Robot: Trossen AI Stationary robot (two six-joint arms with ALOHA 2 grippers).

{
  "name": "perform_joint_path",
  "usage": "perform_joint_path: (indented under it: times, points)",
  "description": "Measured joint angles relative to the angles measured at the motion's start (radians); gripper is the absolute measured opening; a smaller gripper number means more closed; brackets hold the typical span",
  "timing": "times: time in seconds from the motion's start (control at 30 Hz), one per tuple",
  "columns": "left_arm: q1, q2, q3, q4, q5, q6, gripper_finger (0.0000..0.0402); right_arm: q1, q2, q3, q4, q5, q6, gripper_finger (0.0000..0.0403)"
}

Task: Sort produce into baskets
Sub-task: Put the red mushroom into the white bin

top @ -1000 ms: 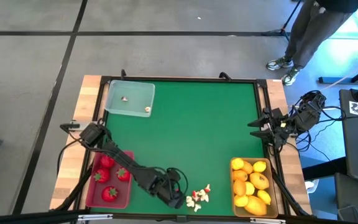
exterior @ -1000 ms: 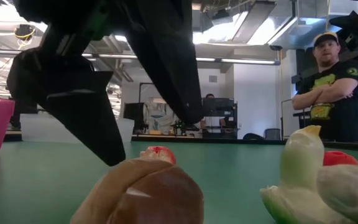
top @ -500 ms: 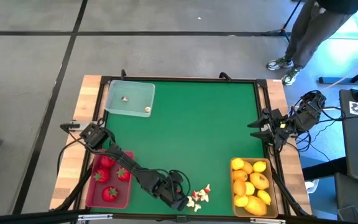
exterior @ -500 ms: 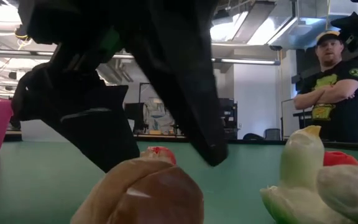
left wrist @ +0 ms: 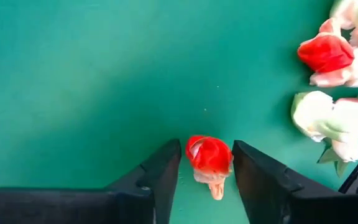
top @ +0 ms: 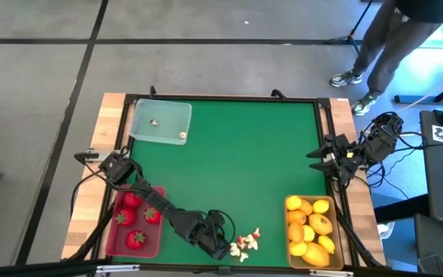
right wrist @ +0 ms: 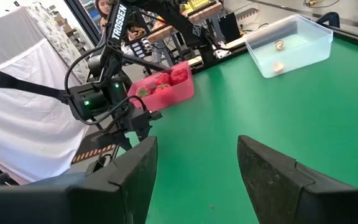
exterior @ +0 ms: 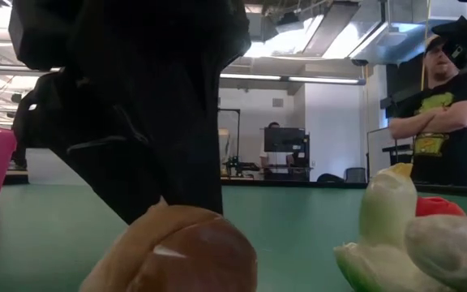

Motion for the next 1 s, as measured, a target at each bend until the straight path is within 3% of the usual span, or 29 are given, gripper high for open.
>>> perform_joint_path:
  times: [0.33,0.57,0.63,0.83,1.0]
  points:
    - [0.003,-0.036,-0.004,-0.006,0.014,0.059,0.0092,0.000,0.000,0.000,0.002,0.000,0.000,0.0221]
    - [0.055,-0.166,-0.003,-0.162,0.004,0.261,0.0073,0.000,0.000,0.000,0.001,0.000,0.000,0.0221]
    - [0.082,-0.225,-0.003,-0.257,-0.036,0.322,0.0073,0.000,0.000,0.000,0.001,0.000,0.000,0.0221]
    - [0.201,-0.439,-0.003,-0.560,-0.281,0.442,0.0073,0.000,0.000,0.000,0.001,0.002,0.000,0.0221]
    - [0.373,-0.614,-0.014,-0.670,-0.421,0.544,0.0072,0.000,0.000,0.000,0.001,0.002,0.000,0.0221]
